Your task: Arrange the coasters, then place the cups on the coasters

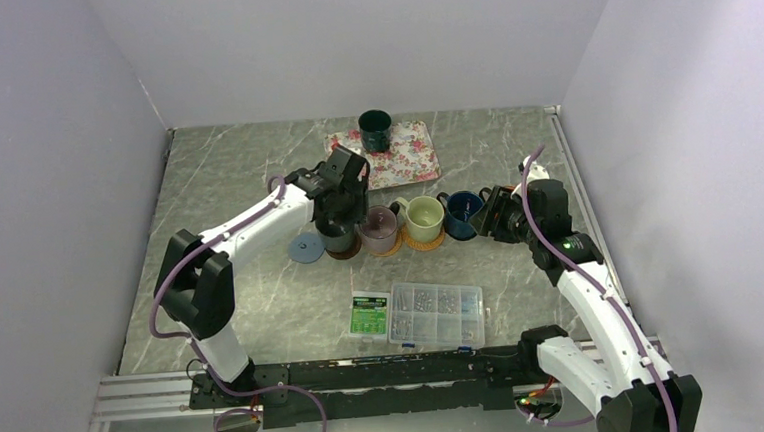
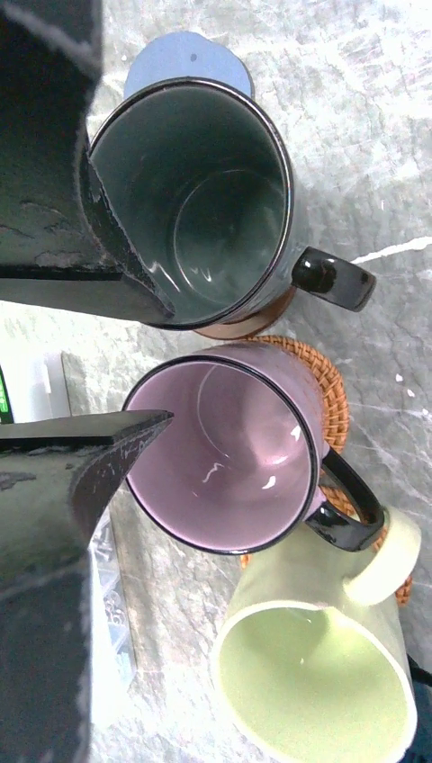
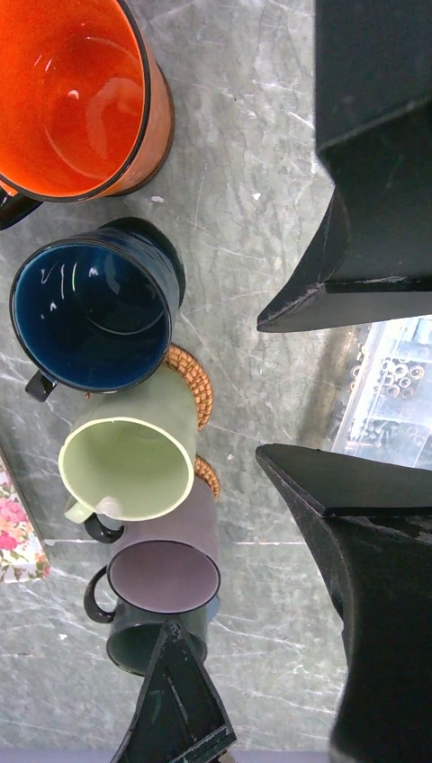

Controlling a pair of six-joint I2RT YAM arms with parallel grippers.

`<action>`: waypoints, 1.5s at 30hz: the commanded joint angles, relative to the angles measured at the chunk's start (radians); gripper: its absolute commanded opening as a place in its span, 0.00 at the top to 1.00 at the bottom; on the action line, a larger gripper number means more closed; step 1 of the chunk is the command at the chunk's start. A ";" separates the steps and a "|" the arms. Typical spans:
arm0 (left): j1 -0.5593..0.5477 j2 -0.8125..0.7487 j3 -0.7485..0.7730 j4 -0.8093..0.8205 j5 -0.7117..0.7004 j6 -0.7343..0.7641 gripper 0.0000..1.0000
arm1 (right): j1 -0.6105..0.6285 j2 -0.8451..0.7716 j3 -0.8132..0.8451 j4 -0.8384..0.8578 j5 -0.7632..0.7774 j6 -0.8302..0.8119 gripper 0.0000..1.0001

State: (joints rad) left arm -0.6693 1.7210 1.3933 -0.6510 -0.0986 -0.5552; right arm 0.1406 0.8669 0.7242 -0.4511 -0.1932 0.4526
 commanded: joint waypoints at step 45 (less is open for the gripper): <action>-0.004 0.078 0.023 0.057 0.087 0.011 0.47 | -0.003 -0.012 -0.003 0.004 -0.021 -0.012 0.46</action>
State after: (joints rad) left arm -0.6693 1.8317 1.4094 -0.6281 -0.0383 -0.5392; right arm 0.1406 0.8619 0.7242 -0.4706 -0.1963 0.4488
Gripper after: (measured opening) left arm 0.538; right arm 0.534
